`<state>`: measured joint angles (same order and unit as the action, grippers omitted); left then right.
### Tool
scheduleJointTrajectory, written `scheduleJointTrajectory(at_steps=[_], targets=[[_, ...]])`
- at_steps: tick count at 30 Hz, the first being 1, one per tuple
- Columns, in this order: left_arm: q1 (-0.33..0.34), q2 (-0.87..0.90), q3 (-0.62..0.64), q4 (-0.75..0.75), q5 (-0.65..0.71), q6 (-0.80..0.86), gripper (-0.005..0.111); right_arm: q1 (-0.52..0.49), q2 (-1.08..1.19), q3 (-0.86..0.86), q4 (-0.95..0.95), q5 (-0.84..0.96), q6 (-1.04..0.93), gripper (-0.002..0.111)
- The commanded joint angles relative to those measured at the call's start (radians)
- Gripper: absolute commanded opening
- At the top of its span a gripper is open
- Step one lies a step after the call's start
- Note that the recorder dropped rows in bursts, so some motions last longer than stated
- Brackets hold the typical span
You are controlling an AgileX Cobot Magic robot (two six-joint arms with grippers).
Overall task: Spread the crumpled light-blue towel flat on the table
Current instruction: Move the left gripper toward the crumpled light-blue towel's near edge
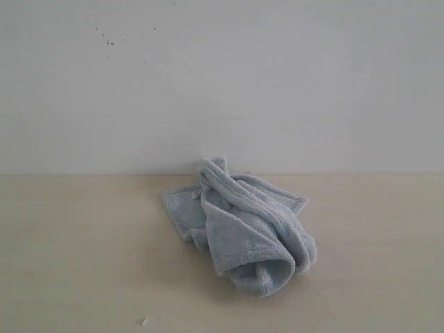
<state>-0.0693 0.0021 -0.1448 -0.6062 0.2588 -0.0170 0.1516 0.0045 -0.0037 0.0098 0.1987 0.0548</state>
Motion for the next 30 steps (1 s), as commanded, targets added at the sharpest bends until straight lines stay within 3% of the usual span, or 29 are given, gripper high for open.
scheduleJointTrajectory(at_steps=[1,9,12,17,19,30], targets=[[0.0,0.007,-0.06,-0.15,0.097,0.163,0.004,-0.002,-0.005,0.004,0.001,-0.002,-0.002,0.0],[0.0,0.185,-0.115,-0.523,0.171,0.656,0.005,-0.002,-0.005,0.004,0.001,-0.002,-0.002,0.0],[0.0,0.285,-0.142,-0.6,0.199,0.798,0.017,-0.002,-0.005,0.004,0.001,-0.002,-0.002,0.0],[0.0,0.47,-0.189,-0.732,0.224,0.979,0.048,-0.002,-0.005,0.004,0.001,-0.002,-0.002,0.0],[0.0,0.544,-0.212,-0.774,0.24,1.058,0.053,-0.002,-0.005,0.004,0.001,-0.002,-0.002,0.0],[0.0,1.027,-0.394,-1.016,0.321,1.458,0.054,-0.002,-0.005,0.004,0.001,-0.002,-0.002,0.0]])
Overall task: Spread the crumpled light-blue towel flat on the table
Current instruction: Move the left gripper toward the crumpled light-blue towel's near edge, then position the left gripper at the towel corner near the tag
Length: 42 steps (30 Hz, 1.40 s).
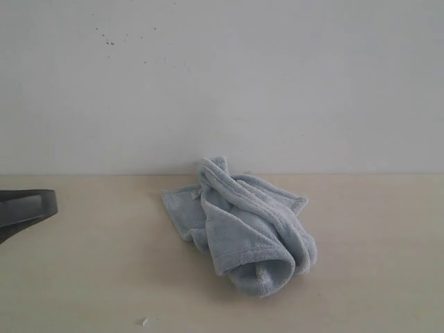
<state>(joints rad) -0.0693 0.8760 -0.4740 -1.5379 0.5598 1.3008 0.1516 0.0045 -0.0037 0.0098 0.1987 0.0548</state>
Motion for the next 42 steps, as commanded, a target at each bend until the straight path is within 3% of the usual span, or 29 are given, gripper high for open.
scheduleJointTrajectory(at_steps=[1,8,14,16,17,22,29,37,42], targets=[[0.0,0.201,-0.081,-0.104,0.02,0.167,0.054,-0.002,-0.005,0.004,0.001,-0.002,-0.002,0.0],[-0.002,0.534,-0.225,-0.206,0.074,0.417,0.054,-0.002,-0.005,0.004,0.001,-0.002,-0.002,0.0],[-0.076,0.839,-0.434,-0.206,0.074,0.44,0.054,-0.002,-0.005,0.004,0.001,-0.002,-0.002,0.0],[-0.105,0.92,-0.525,-0.206,0.053,0.461,0.054,-0.002,-0.005,0.004,0.001,-0.002,-0.002,0.0],[-0.128,0.998,-0.62,-0.206,0.002,0.487,0.054,-0.002,-0.005,0.004,0.001,-0.002,-0.002,0.0],[-0.153,1.15,-0.82,-0.206,-0.221,0.496,0.054,-0.002,-0.005,0.004,0.001,-0.002,-0.002,0.0],[-0.153,1.399,-1.117,-0.206,-0.25,0.48,0.054,-0.002,-0.005,0.004,0.001,-0.002,-0.002,0.0],[-0.153,1.582,-1.273,-0.206,-0.246,0.465,0.054,-0.002,-0.005,0.004,0.001,-0.002,-0.002,0.0],[-0.164,1.613,-1.325,-0.206,-0.313,0.5,0.054,-0.002,-0.005,0.004,0.001,-0.002,-0.002,0.0]])
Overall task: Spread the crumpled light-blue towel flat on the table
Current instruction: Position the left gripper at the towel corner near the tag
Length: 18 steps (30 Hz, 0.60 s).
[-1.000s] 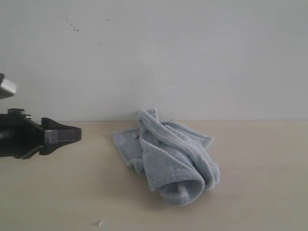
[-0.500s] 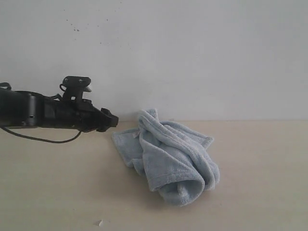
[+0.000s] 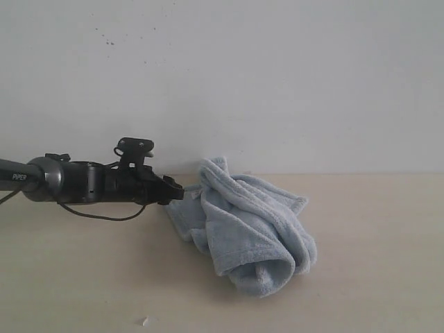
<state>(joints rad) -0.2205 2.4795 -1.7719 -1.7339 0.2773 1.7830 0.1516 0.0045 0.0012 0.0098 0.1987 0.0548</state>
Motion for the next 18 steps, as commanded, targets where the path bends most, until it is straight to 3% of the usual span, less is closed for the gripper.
scheduleJointTrajectory(at_steps=[1,13,15,18], targets=[[-0.017,0.011,-0.03,-0.011,-0.027,0.017,0.054,-0.002,-0.005,-0.001,0.001,-0.002,-0.002,0.0],[-0.031,0.024,-0.046,-0.011,-0.075,0.022,0.053,-0.002,-0.005,-0.001,0.001,-0.009,-0.002,0.0],[-0.038,0.026,-0.046,-0.011,-0.099,0.046,0.049,-0.002,-0.005,-0.001,0.001,-0.009,-0.002,0.0],[-0.051,0.03,-0.046,-0.011,-0.148,0.087,0.032,-0.002,-0.005,-0.001,0.001,-0.009,-0.002,0.0]])
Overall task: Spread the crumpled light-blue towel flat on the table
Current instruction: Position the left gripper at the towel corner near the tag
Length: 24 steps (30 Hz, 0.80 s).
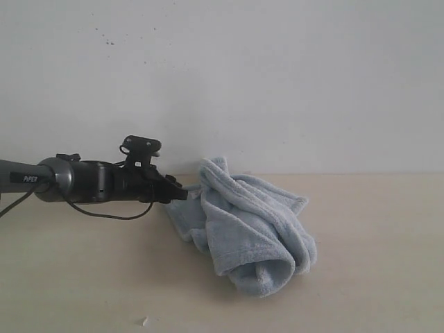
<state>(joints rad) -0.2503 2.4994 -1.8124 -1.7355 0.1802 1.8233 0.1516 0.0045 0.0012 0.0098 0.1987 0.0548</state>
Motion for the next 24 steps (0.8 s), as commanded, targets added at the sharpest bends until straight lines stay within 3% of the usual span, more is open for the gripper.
scheduleJointTrajectory(at_steps=[1,7,9,13,15,18,21,24], targets=[[-0.024,0.013,-0.006,-0.009,-0.057,0.051,0.026,-0.002,-0.005,-0.001,0.001,-0.009,-0.002,0.0],[-0.024,0.013,-0.006,-0.009,-0.058,0.051,0.004,-0.002,-0.005,-0.001,0.001,-0.009,-0.002,0.0],[-0.024,0.009,-0.006,-0.009,-0.038,0.051,0.004,-0.002,-0.005,-0.001,0.001,-0.009,-0.002,0.0],[-0.024,-0.035,-0.006,-0.009,0.139,0.036,0.004,-0.002,-0.005,-0.001,0.001,-0.007,-0.002,0.0],[-0.024,-0.067,-0.006,-0.009,0.192,-0.045,0.004,-0.002,-0.005,-0.001,0.001,-0.007,-0.002,0.0],[-0.022,-0.103,-0.007,0.078,0.25,-0.343,0.004,-0.002,-0.005,-0.001,0.001,-0.007,-0.002,0.0],[-0.009,-0.111,-0.023,0.228,0.254,-0.487,0.004,-0.002,-0.005,-0.001,0.001,-0.007,-0.002,0.0],[0.008,-0.111,-0.035,0.305,0.239,-0.545,0.017,-0.002,-0.005,-0.001,0.001,-0.007,-0.002,0.0]])
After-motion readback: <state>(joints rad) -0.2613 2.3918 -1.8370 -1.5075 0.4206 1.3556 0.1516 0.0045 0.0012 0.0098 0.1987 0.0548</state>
